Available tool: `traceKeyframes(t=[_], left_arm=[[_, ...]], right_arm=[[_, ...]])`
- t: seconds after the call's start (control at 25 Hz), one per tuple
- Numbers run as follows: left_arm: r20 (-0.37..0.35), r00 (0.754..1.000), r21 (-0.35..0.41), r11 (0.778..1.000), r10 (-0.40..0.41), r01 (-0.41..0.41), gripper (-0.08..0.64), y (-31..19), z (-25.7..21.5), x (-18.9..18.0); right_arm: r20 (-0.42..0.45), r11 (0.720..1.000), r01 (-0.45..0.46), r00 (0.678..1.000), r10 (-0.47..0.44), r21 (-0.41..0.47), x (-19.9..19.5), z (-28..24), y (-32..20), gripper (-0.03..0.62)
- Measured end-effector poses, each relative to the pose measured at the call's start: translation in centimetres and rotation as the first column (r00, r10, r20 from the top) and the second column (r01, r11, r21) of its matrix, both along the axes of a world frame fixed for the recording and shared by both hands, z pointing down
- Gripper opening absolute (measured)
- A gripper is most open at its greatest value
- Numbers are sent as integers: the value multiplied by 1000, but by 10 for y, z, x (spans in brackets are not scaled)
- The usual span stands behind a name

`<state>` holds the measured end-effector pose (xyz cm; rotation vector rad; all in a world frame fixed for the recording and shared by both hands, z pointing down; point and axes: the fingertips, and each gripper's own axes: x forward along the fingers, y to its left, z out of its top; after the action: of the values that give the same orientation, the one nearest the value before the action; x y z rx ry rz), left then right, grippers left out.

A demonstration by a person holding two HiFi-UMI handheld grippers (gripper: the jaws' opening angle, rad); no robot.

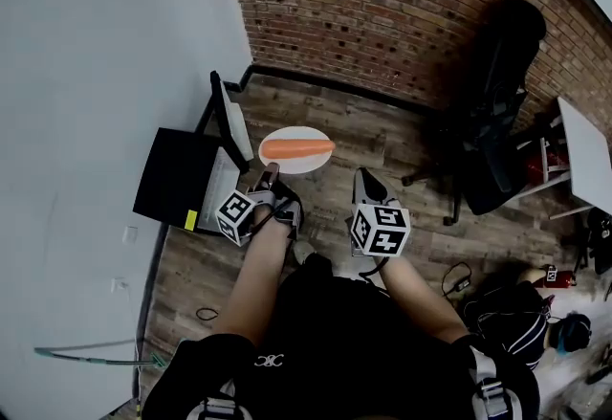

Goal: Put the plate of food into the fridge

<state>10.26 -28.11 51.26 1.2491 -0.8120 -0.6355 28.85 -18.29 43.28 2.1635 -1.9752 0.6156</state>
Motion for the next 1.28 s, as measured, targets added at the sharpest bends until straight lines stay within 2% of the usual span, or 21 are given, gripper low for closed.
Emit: traceKeyframes(t=[0.28, 0.48, 0.64, 0.76, 0.84, 0.88, 1.04, 1.2, 1.28], left_arm=[[8, 999, 31, 998, -53, 53, 17, -76, -10, 9], [30, 991, 35, 991, -134, 133, 17, -96, -12, -14], [25, 971, 25, 972, -236, 236, 17, -106, -6, -37], [42, 938, 39, 939, -344, 342, 17, -112, -5, -58], [44, 895, 55, 896, -443, 441, 17, -111, -5, -73], [39, 866, 61, 867, -498, 495, 17, -108, -4, -80], [15, 720, 47, 720, -693, 692, 17, -82, 7, -98], [7, 586, 30, 585, -811, 810, 17, -59, 25, -104], [6, 529, 16, 529, -849, 849, 17, -46, 40, -104]], right_arm=[[7, 997, 78, 997, -78, 23, 11, -7, -92, 14], [44, 983, 185, 982, -185, -1, -8, 3, -140, 14], [58, 945, 326, 944, -324, -10, -36, 11, -181, 14], [69, 890, 456, 888, -454, -11, -60, 17, -217, 14], [67, 829, 559, 827, -557, -10, -80, 19, -240, 14], [60, 791, 612, 790, -611, -8, -91, 19, -250, 14], [45, 629, 777, 629, -776, -14, -127, 21, -273, 14], [50, 495, 868, 496, -867, -33, -150, 32, -288, 14], [41, 421, 905, 424, -905, -54, -162, 47, -287, 14]])
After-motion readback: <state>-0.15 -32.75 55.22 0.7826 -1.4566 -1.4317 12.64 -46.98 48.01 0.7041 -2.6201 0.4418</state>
